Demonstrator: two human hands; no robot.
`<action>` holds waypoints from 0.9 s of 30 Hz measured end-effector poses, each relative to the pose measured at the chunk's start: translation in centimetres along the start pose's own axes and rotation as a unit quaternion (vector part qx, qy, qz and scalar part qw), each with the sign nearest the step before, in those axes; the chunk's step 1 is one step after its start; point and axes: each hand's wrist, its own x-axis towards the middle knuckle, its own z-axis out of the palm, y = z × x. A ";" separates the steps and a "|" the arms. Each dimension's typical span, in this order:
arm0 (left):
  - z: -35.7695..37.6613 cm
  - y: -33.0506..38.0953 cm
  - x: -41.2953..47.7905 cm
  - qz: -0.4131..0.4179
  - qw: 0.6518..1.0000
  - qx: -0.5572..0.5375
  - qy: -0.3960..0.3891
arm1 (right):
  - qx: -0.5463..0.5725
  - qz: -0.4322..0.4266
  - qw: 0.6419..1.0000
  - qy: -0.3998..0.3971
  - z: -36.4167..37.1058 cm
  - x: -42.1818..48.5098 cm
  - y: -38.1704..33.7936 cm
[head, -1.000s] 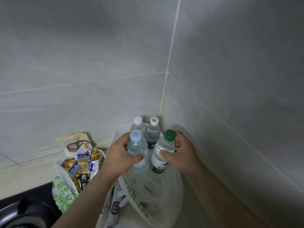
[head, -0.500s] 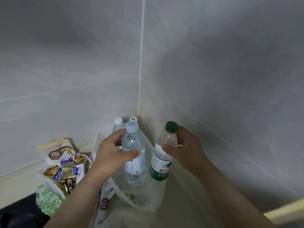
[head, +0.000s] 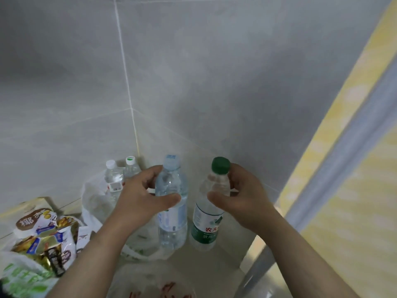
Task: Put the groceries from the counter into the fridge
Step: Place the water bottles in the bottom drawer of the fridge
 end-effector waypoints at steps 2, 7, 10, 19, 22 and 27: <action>1.6 1.3 -1.0 0.011 1.000 -0.004 -0.018 | 0.008 0.002 1.000 0.010 -1.9 -2.1 -0.2; 5.8 4.8 -4.2 0.024 0.998 -0.013 -0.062 | 0.036 0.006 0.998 0.047 -6.6 -8.1 -0.8; 8.5 6.5 -6.2 0.032 0.995 -0.020 -0.090 | 0.029 0.008 0.996 0.085 -9.3 -12.3 -1.4; 16.6 12.0 -13.3 0.111 0.972 -0.045 -0.204 | -0.008 0.053 0.979 0.197 -15.9 -25.7 -2.0; 19.8 13.9 -15.9 0.137 0.958 -0.051 -0.245 | -0.019 0.064 0.969 0.239 -17.9 -30.3 -2.6; 25.4 17.1 -19.9 0.167 0.924 -0.098 -0.329 | -0.044 0.087 0.949 0.299 -21.2 -38.1 -3.8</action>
